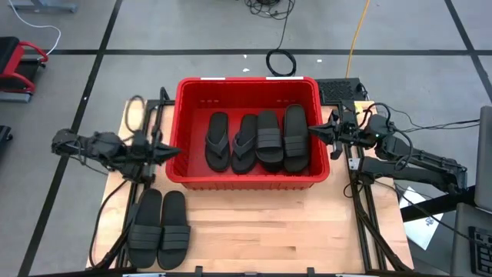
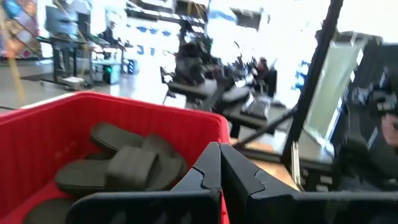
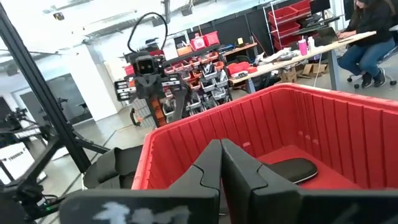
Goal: Pick and place slides into bin
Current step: Put the right slide into the bin
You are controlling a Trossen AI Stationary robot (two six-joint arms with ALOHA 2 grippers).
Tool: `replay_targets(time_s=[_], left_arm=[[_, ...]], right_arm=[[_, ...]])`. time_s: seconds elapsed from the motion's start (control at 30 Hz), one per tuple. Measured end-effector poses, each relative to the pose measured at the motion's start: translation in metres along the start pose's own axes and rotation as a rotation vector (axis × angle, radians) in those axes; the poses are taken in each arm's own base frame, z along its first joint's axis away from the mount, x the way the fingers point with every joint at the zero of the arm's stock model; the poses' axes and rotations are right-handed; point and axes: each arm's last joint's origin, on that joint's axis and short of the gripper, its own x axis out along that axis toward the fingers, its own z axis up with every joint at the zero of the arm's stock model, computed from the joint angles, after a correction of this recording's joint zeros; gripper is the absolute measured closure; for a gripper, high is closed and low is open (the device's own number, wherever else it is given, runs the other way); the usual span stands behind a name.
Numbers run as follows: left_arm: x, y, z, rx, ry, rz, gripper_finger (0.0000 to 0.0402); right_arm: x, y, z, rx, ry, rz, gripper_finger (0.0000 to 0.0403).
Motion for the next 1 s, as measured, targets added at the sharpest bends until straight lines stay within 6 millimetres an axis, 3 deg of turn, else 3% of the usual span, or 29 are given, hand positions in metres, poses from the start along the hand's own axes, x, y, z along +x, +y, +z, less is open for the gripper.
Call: replay_targets(time_s=[0.3, 0.73, 1.0], left_arm=[[-0.022, 0.009, -0.006, -0.113, 0.029, 0.053, 0.0401], [-0.023, 0.009, -0.007, -0.131, 0.032, 0.052, 0.0381], [-0.022, 0.009, -0.007, -0.132, 0.031, 0.050, 0.0398]], right_arm=[[0.000, 0.000, 0.000, 0.001, -0.003, 0.008, 0.0403], [0.000, 0.002, 0.000, -0.031, 0.014, 0.059, 0.0403], [0.001, 0.001, -0.001, -0.039, 0.021, 0.057, 0.0403]])
